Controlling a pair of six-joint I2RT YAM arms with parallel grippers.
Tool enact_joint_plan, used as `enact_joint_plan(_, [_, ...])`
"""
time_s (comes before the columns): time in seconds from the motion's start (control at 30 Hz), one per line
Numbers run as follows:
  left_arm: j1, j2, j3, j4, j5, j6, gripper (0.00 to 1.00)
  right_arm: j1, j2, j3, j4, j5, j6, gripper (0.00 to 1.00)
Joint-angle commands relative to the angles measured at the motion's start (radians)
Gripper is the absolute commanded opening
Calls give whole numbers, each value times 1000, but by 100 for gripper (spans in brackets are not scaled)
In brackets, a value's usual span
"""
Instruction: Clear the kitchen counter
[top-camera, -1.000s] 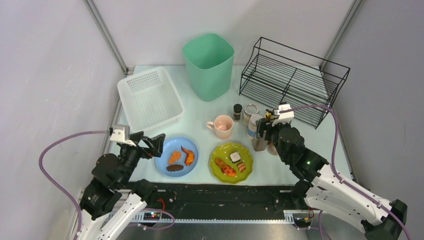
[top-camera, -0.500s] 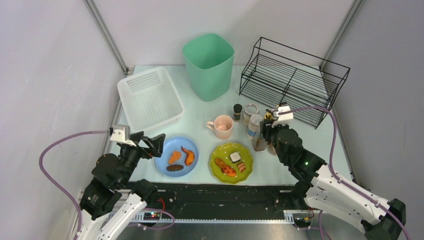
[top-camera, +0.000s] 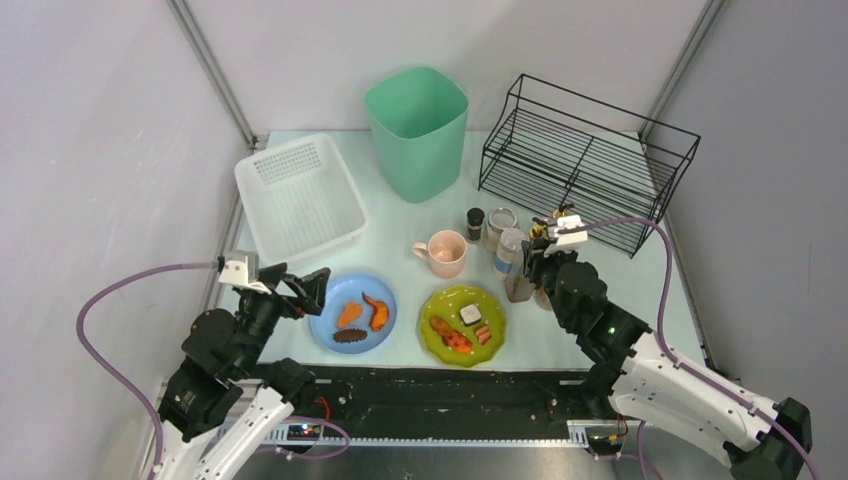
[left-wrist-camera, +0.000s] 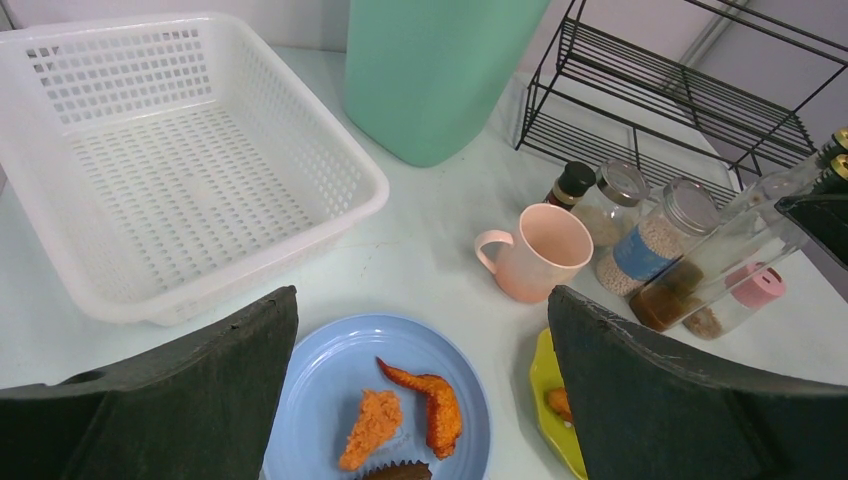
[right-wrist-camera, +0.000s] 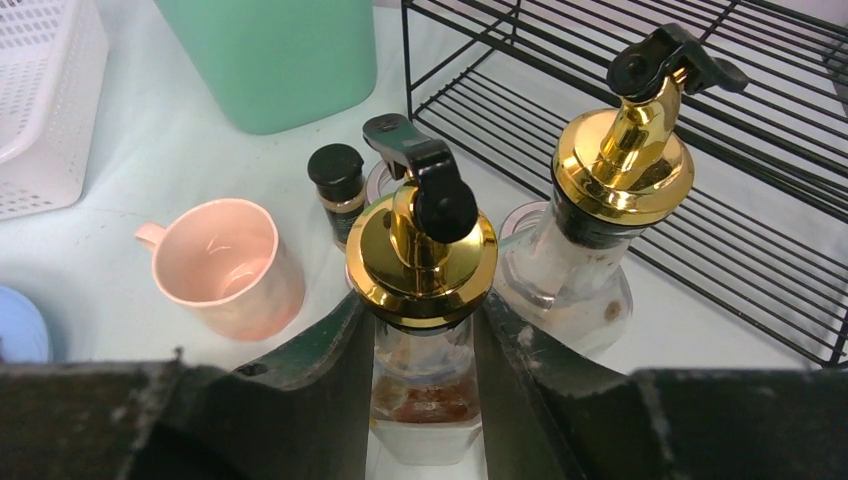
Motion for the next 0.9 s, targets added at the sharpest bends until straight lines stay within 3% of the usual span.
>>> enact_joint_plan(0.0, [-4,-9,-6,19,5,18,98,2,-26,-2,46,35,-13,17])
enact_joint_plan(0.13, [-4,-13,-4,20,-3,19,98,11,-61,-3,34,28,-33,0])
enact_joint_plan(0.3, [-3,-15,1,20,-3,24,98,62,-158,-2,-11,36,-60,0])
enact_joint_plan(0.57, [-4,5,-5,20,-2,35,98,137,-279,72,-258,-78,-23,0])
enact_joint_plan(0.87, [-4,-20,-62,19,43,24,98,183,-279,273,-473,-218,38,0])
